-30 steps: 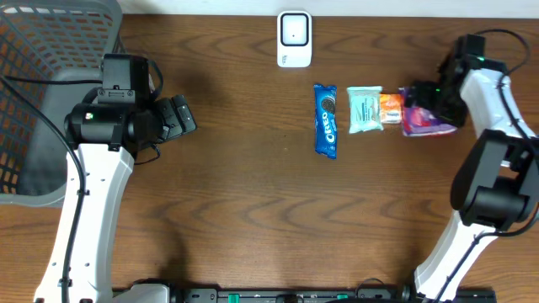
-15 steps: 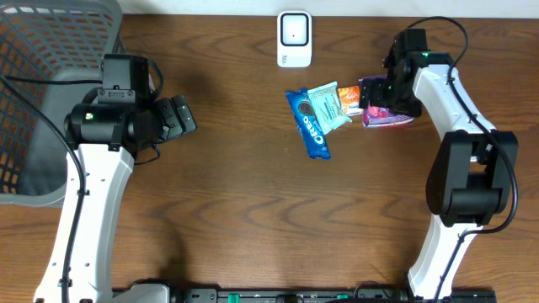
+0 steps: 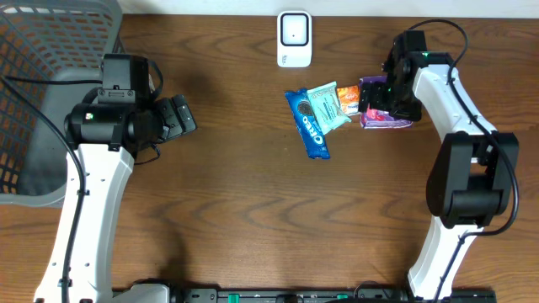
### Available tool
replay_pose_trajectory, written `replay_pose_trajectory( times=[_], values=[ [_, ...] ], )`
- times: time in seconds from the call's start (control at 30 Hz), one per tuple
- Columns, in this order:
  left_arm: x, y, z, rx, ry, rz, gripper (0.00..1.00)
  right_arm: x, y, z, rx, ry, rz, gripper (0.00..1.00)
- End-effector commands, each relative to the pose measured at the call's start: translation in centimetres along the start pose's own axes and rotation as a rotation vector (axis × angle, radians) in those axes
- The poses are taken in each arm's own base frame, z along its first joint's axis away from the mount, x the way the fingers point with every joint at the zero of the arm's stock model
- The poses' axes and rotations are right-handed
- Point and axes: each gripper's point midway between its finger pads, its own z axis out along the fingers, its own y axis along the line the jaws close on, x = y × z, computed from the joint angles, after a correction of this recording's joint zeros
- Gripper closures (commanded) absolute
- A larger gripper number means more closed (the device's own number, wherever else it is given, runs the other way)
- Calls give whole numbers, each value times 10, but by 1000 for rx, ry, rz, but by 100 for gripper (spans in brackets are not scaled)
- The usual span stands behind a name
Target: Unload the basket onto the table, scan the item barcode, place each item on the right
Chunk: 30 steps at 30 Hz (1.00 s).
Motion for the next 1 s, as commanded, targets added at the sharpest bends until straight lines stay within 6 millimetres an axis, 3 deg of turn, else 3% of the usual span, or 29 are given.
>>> replay_pose_trajectory(
  times=[0.0,0.17,0.6,0.8,0.97],
  values=[
    [-2,2,0,-12,-6,-4,2,-5,12,-31,-20,-72,-5,1],
    [-2,2,0,-12,-6,-4,2,-16,-11,-42,80,-132,13,1],
    [-2,2,0,-12,-6,-4,2,-10,-78,-22,128,-96,132,1],
    [-2,2,0,-12,-6,-4,2,-5,-81,3,-26,-107,156,2],
    [-2,2,0,-12,-6,-4,2,-12,-66,12,-264,-164,177,14]
  ],
)
